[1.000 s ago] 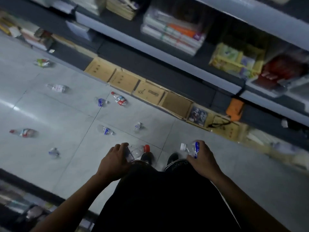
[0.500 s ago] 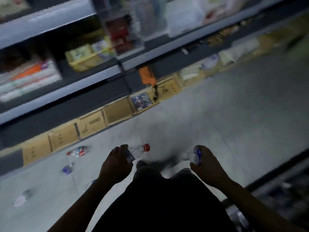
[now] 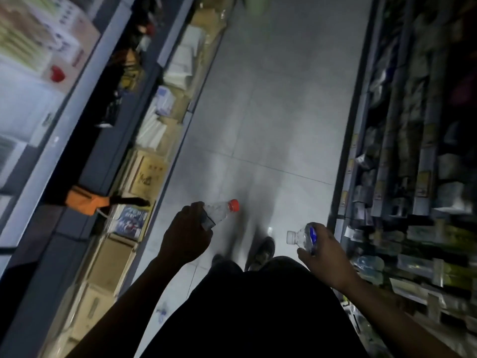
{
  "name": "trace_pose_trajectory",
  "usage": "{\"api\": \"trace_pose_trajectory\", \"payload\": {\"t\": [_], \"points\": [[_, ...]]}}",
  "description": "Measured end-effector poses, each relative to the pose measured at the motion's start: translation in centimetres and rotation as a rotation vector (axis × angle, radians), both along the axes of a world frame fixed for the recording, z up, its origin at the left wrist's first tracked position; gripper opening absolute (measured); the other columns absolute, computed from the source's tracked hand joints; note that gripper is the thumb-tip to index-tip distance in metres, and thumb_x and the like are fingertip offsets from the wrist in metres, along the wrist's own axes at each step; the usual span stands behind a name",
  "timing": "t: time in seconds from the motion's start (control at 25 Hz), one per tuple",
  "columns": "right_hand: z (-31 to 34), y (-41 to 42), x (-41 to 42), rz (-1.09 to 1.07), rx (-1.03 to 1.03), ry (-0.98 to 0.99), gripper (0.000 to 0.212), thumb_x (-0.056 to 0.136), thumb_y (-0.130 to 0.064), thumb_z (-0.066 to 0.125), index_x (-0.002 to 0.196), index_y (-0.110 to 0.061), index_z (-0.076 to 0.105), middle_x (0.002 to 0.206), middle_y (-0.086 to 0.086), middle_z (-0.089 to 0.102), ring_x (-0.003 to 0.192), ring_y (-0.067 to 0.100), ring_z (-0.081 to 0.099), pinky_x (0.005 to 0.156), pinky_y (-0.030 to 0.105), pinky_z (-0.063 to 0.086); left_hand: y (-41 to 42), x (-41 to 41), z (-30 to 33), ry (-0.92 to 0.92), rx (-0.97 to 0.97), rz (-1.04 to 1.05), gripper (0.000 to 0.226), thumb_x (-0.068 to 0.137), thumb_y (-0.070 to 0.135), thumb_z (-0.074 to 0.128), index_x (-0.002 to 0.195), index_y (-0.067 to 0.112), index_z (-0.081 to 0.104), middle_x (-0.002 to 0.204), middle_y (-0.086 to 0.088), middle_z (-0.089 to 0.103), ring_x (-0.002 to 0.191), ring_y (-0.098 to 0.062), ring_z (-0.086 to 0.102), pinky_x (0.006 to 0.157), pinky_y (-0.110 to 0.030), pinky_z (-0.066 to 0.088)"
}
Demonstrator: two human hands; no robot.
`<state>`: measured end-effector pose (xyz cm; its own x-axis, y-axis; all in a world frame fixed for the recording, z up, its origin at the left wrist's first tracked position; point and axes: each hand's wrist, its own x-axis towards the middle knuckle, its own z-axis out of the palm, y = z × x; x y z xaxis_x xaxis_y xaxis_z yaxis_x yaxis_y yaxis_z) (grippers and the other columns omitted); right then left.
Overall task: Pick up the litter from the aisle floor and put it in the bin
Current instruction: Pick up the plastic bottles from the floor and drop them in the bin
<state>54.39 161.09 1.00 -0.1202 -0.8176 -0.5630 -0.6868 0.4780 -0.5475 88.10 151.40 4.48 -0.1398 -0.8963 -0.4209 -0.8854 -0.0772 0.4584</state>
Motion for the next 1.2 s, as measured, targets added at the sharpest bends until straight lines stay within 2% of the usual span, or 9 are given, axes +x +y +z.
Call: {"api": "trace_pose_trajectory", "payload": {"t": [0.12, 0.28, 0.56, 0.76, 0.88, 0.96, 1.0, 1.12, 1.2], "points": [[-0.3, -1.9, -3.4, -0.116, 0.017, -0.02, 0.066, 0.083, -0.023, 0.08, 0.139, -0.015, 0.046, 0.13, 0.006, 0.056, 0.107, 0.023, 0.058, 0.094, 0.037, 0.051, -3.6, -4.2, -0.3, 0.0, -0.016, -0.033, 0.053, 0.075, 0.014, 0.073, 0.124, 0.014, 0.052, 0.108, -0.006, 0.062, 0.095, -0.023, 0.059, 0.075, -0.028, 0.042], [-0.7, -7.1, -6.7, -0.156, -0.031, -0.035, 0.059, 0.081, -0.021, 0.078, 0.132, -0.017, 0.048, 0.123, 0.005, 0.059, 0.106, 0.025, 0.06, 0.09, 0.037, 0.051, -7.3, -7.8, -0.8, -0.015, 0.003, -0.02, 0.051, 0.077, 0.015, 0.074, 0.124, 0.012, 0.054, 0.109, -0.007, 0.063, 0.099, -0.026, 0.061, 0.075, -0.027, 0.04], [-0.4, -24.1, -9.3, -0.124, -0.089, -0.07, 0.058, 0.081, -0.025, 0.077, 0.132, -0.022, 0.048, 0.123, 0.001, 0.057, 0.102, 0.023, 0.061, 0.09, 0.04, 0.054, -16.2, -8.3, -1.3, -0.023, 0.122, 0.105, 0.057, 0.077, 0.015, 0.072, 0.131, 0.014, 0.052, 0.112, -0.008, 0.062, 0.102, -0.028, 0.06, 0.077, -0.031, 0.04], [-0.4, -37.6, -11.1, -0.12, -0.108, -0.007, 0.062, 0.084, -0.025, 0.078, 0.137, -0.016, 0.046, 0.128, 0.003, 0.055, 0.103, 0.021, 0.058, 0.085, 0.032, 0.047, -30.1, -9.4, -2.3, -0.033, 0.085, 0.124, 0.057, 0.08, 0.015, 0.071, 0.133, 0.011, 0.052, 0.116, -0.01, 0.062, 0.103, -0.029, 0.06, 0.08, -0.033, 0.043], [0.0, -42.7, -13.4, -0.188, -0.084, 0.029, 0.066, 0.083, -0.028, 0.078, 0.139, -0.019, 0.044, 0.134, 0.008, 0.055, 0.108, 0.026, 0.062, 0.09, 0.039, 0.054, -39.6, -12.2, -1.8, -0.019, 0.077, 0.081, 0.059, 0.081, 0.017, 0.071, 0.136, 0.012, 0.051, 0.118, -0.011, 0.062, 0.106, -0.03, 0.061, 0.087, -0.036, 0.047], [0.3, -45.3, -15.4, -0.22, -0.044, 0.064, 0.072, 0.084, -0.029, 0.079, 0.144, -0.018, 0.042, 0.141, 0.01, 0.052, 0.118, 0.029, 0.06, 0.098, 0.044, 0.053, -46.0, -14.5, -1.4, -0.017, 0.051, 0.006, 0.058, 0.079, 0.017, 0.071, 0.134, 0.011, 0.052, 0.114, -0.012, 0.064, 0.105, -0.031, 0.063, 0.086, -0.037, 0.049], [0.3, -46.4, -16.6, -0.253, -0.031, 0.083, 0.073, 0.085, -0.029, 0.079, 0.146, -0.017, 0.042, 0.142, 0.011, 0.052, 0.12, 0.03, 0.059, 0.098, 0.043, 0.052, -49.4, -15.9, -1.2, -0.015, 0.033, -0.045, 0.057, 0.079, 0.016, 0.071, 0.132, 0.01, 0.054, 0.111, -0.013, 0.065, 0.102, -0.031, 0.064, 0.083, -0.036, 0.051], [0.7, -49.6, -19.5, -0.357, -0.044, 0.131, 0.069, 0.083, -0.028, 0.08, 0.142, -0.017, 0.047, 0.132, 0.015, 0.058, 0.107, 0.034, 0.064, 0.081, 0.035, 0.046, -58.7, -20.8, -0.3, 0.012, -0.048, -0.152, 0.047, 0.078, 0.016, 0.07, 0.123, 0.01, 0.058, 0.099, -0.008, 0.067, 0.089, -0.026, 0.066, 0.065, -0.025, 0.044], [0.3, -52.8, -21.8, -0.432, -0.041, 0.145, 0.065, 0.082, -0.027, 0.08, 0.138, -0.018, 0.049, 0.124, 0.014, 0.063, 0.098, 0.035, 0.065, 0.075, 0.032, 0.041, -65.0, -24.7, -0.1, 0.029, -0.112, -0.192, 0.045, 0.081, 0.017, 0.07, 0.123, 0.011, 0.057, 0.098, -0.004, 0.064, 0.085, -0.021, 0.062, 0.064, -0.023, 0.04]]}}
